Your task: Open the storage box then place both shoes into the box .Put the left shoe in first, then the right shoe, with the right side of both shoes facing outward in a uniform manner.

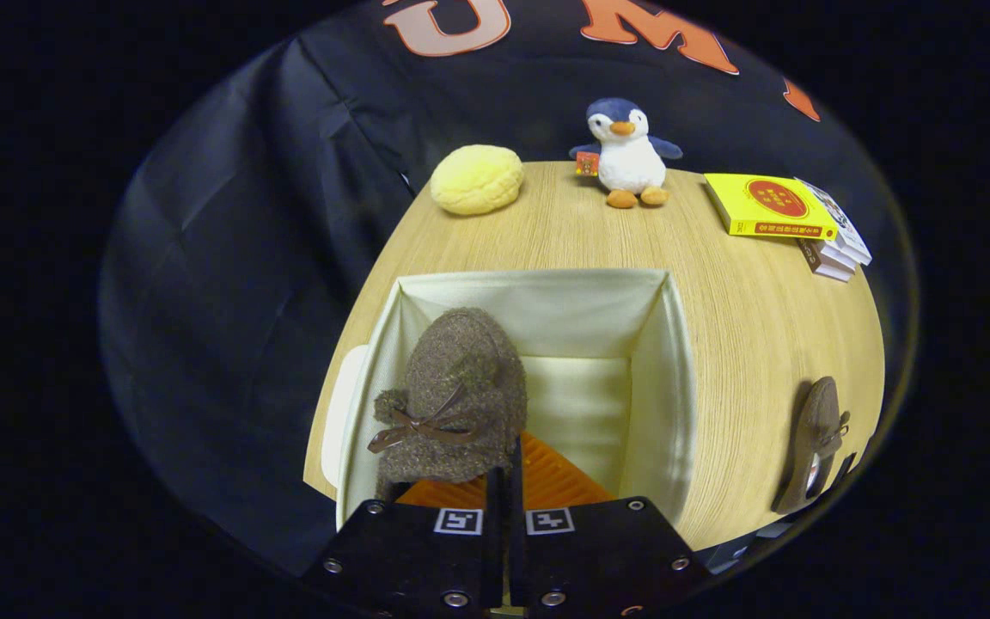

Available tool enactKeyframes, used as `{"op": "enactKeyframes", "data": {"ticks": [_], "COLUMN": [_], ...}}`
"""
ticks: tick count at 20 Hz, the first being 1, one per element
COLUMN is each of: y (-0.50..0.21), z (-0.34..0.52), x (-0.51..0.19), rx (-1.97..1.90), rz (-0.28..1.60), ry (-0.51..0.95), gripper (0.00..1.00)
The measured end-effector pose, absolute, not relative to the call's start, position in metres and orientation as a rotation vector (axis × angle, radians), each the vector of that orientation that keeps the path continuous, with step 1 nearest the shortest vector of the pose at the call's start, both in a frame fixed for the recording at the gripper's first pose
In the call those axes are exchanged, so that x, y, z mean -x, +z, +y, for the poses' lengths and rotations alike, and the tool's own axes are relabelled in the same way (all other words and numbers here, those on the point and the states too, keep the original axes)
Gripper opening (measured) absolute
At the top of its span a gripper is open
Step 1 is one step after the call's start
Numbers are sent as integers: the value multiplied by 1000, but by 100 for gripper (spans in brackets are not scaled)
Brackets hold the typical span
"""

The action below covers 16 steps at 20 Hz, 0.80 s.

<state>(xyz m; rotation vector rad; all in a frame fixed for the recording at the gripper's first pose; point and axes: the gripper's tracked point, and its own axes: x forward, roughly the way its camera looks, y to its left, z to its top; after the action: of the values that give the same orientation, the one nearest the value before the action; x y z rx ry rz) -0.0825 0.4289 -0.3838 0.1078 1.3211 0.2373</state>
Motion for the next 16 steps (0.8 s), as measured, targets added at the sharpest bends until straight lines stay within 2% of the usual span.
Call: {"op": "enactKeyframes", "data": {"ticks": [4, 7, 11, 16], "y": [-387, -375, -352, -320], "z": [450, 465, 460, 419], "x": [97, 98, 93, 88], "rx": [-167, -229, -254, -283], "rz": [1374, 1359, 1302, 1211], "ry": [285, 345, 405, 429], "gripper": [14, 30, 41, 65]}}
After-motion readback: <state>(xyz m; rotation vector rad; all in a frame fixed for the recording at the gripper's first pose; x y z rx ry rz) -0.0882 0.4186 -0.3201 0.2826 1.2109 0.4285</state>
